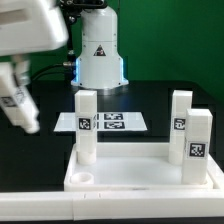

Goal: Assemble desk

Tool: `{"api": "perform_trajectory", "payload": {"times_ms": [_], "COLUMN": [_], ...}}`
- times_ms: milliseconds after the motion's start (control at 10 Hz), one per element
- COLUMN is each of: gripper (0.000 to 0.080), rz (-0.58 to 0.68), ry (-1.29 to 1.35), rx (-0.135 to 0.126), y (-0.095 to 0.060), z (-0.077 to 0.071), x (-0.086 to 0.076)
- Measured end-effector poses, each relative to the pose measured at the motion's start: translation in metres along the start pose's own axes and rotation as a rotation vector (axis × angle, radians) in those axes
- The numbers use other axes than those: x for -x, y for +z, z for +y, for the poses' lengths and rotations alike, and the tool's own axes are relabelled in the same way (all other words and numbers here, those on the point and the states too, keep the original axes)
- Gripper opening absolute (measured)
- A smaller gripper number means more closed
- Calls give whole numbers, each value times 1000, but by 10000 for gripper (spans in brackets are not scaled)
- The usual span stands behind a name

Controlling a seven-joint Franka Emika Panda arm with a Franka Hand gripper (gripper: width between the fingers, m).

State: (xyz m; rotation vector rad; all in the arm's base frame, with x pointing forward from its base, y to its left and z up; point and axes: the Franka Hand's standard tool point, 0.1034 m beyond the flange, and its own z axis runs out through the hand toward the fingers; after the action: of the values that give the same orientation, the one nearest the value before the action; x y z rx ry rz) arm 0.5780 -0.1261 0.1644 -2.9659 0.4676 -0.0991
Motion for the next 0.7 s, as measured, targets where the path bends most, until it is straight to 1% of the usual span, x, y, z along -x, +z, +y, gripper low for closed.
{"api": "perform_trajectory", "payload": {"times_ms": [100,200,300,400,500,600,700], "gripper": [285,285,285,285,285,285,285], "rz": [87,177,243,295,329,313,312], "ry": [-15,0,-15,-22,-24,-24,-30], "rx": [7,7,9,18,27,24,27], "y": [-9,-17,-14,-12,-11,-10,-8], "z": [-28,-57,-73,-67,-65,-66,-67], "x": [-12,-17,-12,-13,-13,-12,-13]}}
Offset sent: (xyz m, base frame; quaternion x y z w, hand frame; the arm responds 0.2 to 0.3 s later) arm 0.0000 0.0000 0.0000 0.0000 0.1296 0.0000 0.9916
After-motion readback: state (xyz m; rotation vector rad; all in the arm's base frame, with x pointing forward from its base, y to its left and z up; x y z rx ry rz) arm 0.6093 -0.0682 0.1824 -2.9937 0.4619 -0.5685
